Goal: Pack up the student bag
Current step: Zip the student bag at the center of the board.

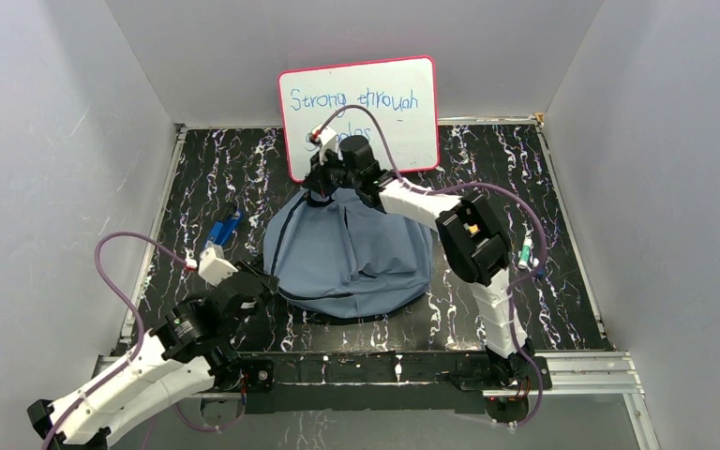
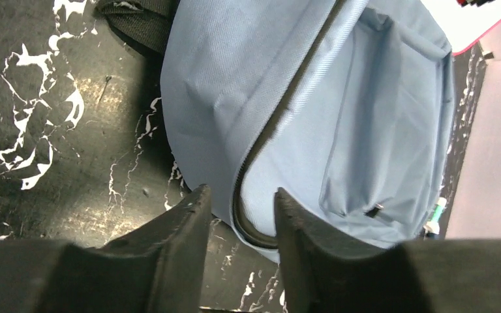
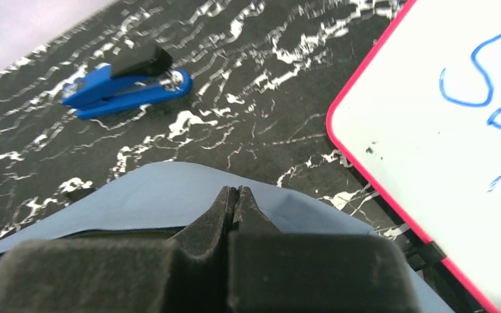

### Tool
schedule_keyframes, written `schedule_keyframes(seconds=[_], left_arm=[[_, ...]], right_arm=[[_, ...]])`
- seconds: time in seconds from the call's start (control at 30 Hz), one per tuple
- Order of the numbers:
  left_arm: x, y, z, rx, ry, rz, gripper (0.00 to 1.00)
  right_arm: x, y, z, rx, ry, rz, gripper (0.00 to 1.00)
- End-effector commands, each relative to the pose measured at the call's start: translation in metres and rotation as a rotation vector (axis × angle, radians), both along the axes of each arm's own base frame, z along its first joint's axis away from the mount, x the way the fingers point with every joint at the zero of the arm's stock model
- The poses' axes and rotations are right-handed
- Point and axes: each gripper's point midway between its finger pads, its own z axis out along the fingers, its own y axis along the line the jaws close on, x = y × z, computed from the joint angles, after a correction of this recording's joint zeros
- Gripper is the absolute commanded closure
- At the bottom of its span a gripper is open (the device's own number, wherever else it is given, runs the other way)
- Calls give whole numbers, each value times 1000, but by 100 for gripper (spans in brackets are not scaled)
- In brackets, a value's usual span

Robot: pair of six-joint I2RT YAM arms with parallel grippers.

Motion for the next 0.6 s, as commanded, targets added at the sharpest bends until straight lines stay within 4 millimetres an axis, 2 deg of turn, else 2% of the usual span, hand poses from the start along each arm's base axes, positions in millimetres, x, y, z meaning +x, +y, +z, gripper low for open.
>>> schedule_keyframes(seconds=[0.0, 0.13, 0.33, 0.43, 0.57], left_arm=[[6, 6, 44, 113, -77, -73, 56], [17, -2, 76, 242, -107, -161, 52], [33, -15, 110, 350, -185, -258, 51], [40, -19, 124, 398, -223, -289, 51], [43, -24, 135, 454, -259, -358, 51]], right_arm=[[-6, -15, 118, 214, -215, 99, 100], [-51, -8, 141, 294, -180, 259, 100], [-108, 2, 156, 328, -120, 377, 100], [-130, 2, 162, 343, -86, 395, 100], [-147, -6, 180, 382, -20, 380, 100]])
